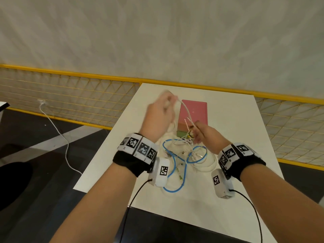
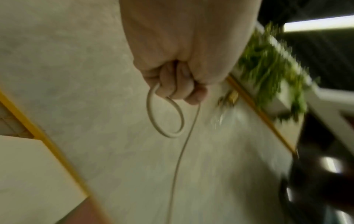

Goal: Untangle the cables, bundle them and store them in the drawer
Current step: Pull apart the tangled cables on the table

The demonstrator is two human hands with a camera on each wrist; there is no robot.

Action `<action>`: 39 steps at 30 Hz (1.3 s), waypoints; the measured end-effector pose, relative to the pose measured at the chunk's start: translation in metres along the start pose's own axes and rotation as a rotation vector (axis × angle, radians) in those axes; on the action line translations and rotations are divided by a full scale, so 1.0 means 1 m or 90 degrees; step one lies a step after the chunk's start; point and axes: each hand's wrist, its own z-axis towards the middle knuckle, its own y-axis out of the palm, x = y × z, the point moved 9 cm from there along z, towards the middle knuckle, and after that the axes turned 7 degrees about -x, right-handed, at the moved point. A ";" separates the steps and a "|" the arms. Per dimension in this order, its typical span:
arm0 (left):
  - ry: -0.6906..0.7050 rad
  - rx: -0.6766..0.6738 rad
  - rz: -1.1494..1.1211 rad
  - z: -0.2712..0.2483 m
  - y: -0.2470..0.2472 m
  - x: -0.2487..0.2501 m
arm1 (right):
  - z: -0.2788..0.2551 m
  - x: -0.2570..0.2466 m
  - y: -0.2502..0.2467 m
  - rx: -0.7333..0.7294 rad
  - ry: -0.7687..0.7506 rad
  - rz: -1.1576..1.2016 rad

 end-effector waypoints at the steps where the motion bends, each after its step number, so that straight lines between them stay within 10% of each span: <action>1: -0.001 0.081 -0.054 0.003 -0.022 0.004 | -0.001 0.018 0.002 -0.008 0.049 0.011; 7: -0.086 0.078 0.244 0.020 -0.051 -0.005 | -0.004 0.042 -0.002 0.024 0.078 -0.046; 12: 0.019 -0.152 0.370 0.003 0.038 -0.007 | 0.006 -0.005 -0.006 0.029 0.021 -0.238; 16: -0.063 -0.288 0.352 -0.007 0.083 -0.034 | 0.005 -0.026 -0.009 0.045 -0.028 -0.259; 25: 0.073 0.064 0.156 0.001 -0.003 0.005 | 0.001 0.008 -0.015 0.043 0.022 -0.098; 30: 0.006 0.177 0.056 -0.001 -0.038 -0.003 | -0.001 0.027 -0.011 0.032 0.040 -0.103; 39: -0.056 -0.243 0.354 -0.002 0.083 -0.026 | 0.004 -0.029 -0.008 0.002 -0.081 -0.174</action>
